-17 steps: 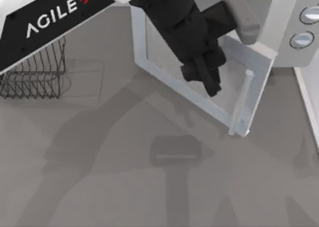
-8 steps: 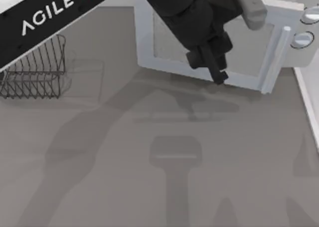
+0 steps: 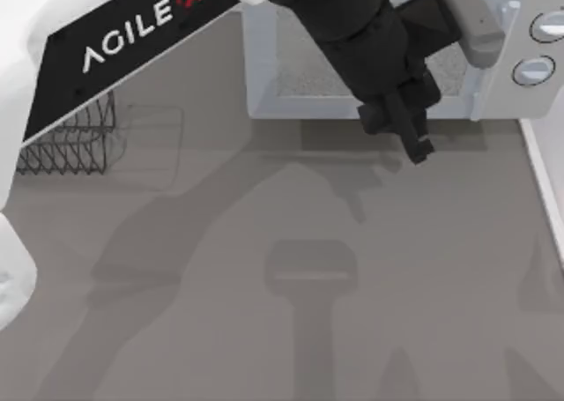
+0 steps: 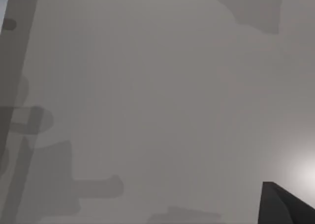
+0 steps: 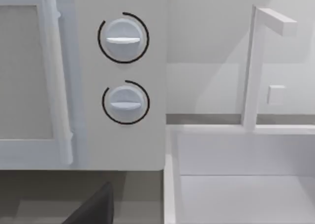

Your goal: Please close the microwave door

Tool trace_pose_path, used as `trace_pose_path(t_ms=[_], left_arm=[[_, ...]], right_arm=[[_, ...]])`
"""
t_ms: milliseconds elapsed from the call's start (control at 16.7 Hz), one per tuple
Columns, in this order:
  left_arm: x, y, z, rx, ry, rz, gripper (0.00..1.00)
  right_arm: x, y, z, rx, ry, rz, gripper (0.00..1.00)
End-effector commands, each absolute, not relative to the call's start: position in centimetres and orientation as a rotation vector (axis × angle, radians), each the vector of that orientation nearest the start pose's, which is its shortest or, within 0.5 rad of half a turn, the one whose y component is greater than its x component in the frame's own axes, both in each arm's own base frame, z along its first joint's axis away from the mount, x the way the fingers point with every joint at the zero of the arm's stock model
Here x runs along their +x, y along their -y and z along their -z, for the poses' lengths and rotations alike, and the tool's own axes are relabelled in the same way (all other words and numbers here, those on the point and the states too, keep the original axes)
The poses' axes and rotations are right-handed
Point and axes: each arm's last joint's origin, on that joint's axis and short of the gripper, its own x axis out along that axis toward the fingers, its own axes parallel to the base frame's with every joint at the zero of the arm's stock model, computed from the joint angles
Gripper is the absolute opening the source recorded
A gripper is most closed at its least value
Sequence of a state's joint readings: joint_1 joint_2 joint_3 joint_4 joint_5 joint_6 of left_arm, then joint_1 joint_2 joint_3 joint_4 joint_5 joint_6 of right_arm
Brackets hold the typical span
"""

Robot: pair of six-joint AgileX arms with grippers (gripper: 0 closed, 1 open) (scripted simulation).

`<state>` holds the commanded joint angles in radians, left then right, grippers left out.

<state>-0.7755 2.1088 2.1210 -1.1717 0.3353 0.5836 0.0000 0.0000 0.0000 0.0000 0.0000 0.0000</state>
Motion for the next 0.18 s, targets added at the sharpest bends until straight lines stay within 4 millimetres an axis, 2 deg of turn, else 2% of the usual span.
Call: trace_pose_path(t_ms=[180], left_arm=[[31.89,31.11,-30.72,0.718,-0.865,1.269,0.0]], right_arm=[[10.57,0.12,-16.0,0.0,0.0,0.0,1.0]])
